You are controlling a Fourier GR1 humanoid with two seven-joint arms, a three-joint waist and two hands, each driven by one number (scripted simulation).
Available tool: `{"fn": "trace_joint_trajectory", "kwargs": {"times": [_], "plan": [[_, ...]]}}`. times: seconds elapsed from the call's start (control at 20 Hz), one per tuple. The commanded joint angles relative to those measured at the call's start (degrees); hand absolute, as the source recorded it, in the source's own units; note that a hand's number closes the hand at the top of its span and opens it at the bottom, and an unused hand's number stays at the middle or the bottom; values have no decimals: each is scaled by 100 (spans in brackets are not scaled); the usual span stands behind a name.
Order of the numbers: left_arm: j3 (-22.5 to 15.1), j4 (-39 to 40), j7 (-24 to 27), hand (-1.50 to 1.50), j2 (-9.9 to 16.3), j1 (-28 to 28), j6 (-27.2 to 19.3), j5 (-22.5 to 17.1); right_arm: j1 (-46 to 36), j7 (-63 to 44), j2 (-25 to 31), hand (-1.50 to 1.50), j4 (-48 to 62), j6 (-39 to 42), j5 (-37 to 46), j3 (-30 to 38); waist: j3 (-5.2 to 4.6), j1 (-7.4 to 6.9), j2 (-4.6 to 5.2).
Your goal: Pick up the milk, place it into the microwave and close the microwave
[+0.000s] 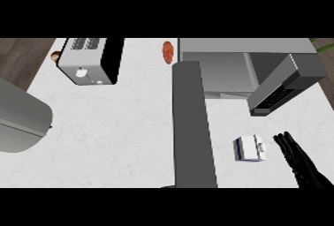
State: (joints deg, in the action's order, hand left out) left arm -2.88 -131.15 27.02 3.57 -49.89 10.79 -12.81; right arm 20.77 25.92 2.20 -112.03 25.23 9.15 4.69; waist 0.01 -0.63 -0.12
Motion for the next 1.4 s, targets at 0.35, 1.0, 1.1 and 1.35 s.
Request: {"fn": "trace_joint_trajectory", "kwargs": {"times": [0.35, 1.0, 1.1, 1.35], "plan": [[220, 248, 609, -150, -128, -536, 531, 31, -1300, 429, 259, -150, 1762, -576, 398, 597, 1, -12, 4], [403, -151, 370, -150, -323, -849, 862, -140, -2032, 1898, 535, -150, 4389, -1010, 1021, 582, 4, -18, 8], [581, 192, 782, -150, -301, -798, 1093, -202, -2425, 2020, 556, -150, 4979, -1080, 1165, 526, 4, -55, 10], [830, -9, 467, -150, -350, -761, 1077, -366, -2566, 2640, 644, -150, 5947, -1402, 1386, 564, 5, -30, 15]]}}
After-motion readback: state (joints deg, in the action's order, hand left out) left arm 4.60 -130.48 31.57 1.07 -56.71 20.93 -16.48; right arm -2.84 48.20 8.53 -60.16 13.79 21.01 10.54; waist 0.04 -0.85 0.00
